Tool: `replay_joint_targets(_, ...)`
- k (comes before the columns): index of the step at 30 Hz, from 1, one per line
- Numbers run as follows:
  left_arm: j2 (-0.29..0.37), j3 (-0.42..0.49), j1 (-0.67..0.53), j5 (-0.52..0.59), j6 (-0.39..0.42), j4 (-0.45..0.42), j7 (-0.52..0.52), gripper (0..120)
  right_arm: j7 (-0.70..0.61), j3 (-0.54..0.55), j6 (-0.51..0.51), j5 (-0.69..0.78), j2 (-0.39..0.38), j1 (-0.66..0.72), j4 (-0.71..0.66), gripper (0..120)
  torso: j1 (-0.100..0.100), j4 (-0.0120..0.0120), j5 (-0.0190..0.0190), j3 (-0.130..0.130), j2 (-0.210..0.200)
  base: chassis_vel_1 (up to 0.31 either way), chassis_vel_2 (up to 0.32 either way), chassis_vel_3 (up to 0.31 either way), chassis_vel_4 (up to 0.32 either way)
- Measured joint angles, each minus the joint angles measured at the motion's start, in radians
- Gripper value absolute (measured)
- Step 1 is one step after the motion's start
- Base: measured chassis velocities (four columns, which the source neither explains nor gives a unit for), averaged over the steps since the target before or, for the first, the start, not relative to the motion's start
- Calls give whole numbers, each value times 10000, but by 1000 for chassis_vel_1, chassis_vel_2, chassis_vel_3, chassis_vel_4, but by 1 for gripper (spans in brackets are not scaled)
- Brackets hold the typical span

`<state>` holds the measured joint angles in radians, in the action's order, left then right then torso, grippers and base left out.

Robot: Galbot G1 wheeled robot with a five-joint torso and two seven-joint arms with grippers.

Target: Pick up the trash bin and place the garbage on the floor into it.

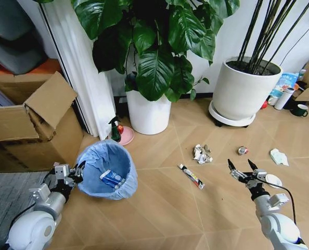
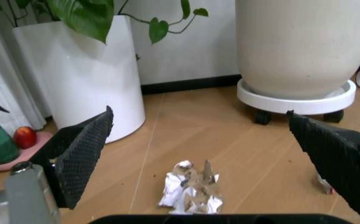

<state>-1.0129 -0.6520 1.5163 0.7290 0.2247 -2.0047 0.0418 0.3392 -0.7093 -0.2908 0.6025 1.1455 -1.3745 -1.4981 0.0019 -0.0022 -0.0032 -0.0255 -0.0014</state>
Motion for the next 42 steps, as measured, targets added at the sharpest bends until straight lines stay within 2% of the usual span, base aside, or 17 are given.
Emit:
replay_joint_targets(18, 23, 41, -18, -15, 1, -23, 10, 0, 170, 164, -235, -61, -82, 110, 237, 100, 0, 0, 0, 0, -1, -100, 107, 103, -101)
replay_joint_targets(23, 58, 43, -10, -15, 2, -11, 11, 0, 575, 623, -577, -192, -189, 176, 676, 100, 2, -2, 0, -1, -1, -78, 71, 68, -64)
replay_joint_targets(31, 211, 212, 85, -146, 5, 123, 4, 0, 3023, 2322, 113, -556, -1131, 751, 1914, 100, -1, 0, 3, 1, -1, 0, 0, 0, 0)
replay_joint_targets(36, 282, 372, 27, -139, 32, 261, 12, 0, 3397, 2811, 149, -1048, -1398, 1135, 3110, 100, 0, 0, 1, 0, -1, 0, 0, 0, 0)
replay_joint_targets(42, 311, 392, -8, -123, 37, 364, 11, 0, 3502, 3159, 126, -1281, -1195, 1397, 4025, 100, 0, -2, 1, 0, -1, 0, 0, 0, 0)
